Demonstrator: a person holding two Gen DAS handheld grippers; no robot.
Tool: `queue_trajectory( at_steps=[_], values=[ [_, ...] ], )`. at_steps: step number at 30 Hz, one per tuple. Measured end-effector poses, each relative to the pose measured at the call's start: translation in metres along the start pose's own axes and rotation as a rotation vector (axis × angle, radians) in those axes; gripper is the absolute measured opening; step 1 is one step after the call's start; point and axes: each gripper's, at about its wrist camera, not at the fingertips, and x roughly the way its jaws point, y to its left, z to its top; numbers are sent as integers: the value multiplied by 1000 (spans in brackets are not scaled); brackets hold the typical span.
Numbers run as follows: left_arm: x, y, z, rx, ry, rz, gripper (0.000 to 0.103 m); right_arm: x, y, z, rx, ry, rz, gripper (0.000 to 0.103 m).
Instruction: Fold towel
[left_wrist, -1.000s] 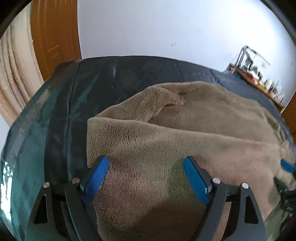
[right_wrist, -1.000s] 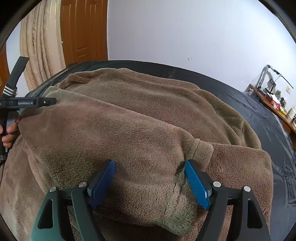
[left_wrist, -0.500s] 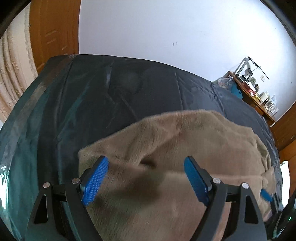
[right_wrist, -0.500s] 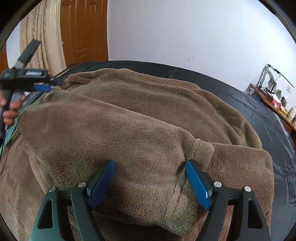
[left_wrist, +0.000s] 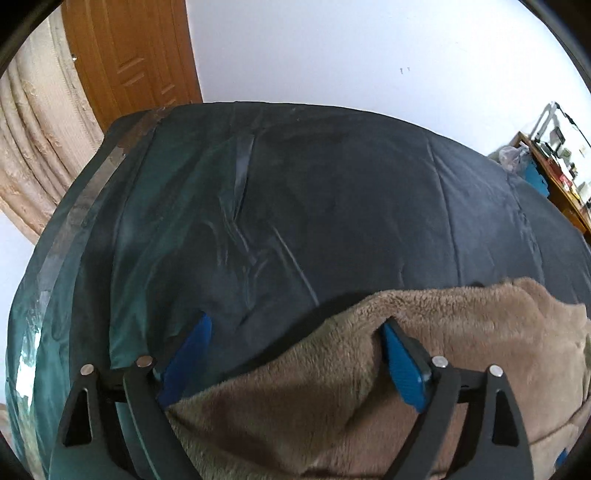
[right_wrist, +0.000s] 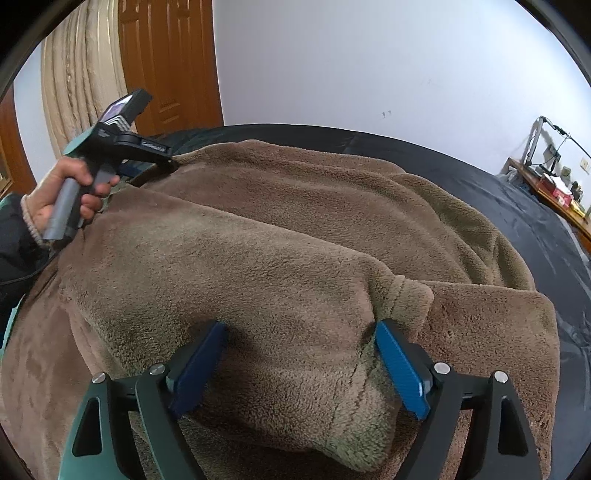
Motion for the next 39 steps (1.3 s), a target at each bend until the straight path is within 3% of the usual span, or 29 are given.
queue_trajectory(
  at_steps=[7, 17, 22, 26, 31, 34, 39],
  values=[
    [4, 3, 5, -3, 12, -2, 101, -1, 0, -2, 3, 1, 20, 93],
    [-58, 29, 3, -61, -67, -175, 101, -2, 3, -2, -3, -8, 13, 94],
    [-52, 15, -16, -17, 12, -256, 101, -1, 4, -2, -4, -8, 11, 94],
    [-25, 7, -29, -37, 74, -195, 100, -1, 3, -3, -3, -8, 12, 94],
    [-14, 0, -25, -9, 29, -33, 100, -2, 3, -4, -2, -9, 13, 94],
    [-14, 3, -23, -25, 41, -46, 100, -2, 3, -3, 0, -9, 15, 94],
    [-43, 18, -31, -54, 18, -137, 100, -1, 2, -3, 5, -10, 21, 94]
  ],
)
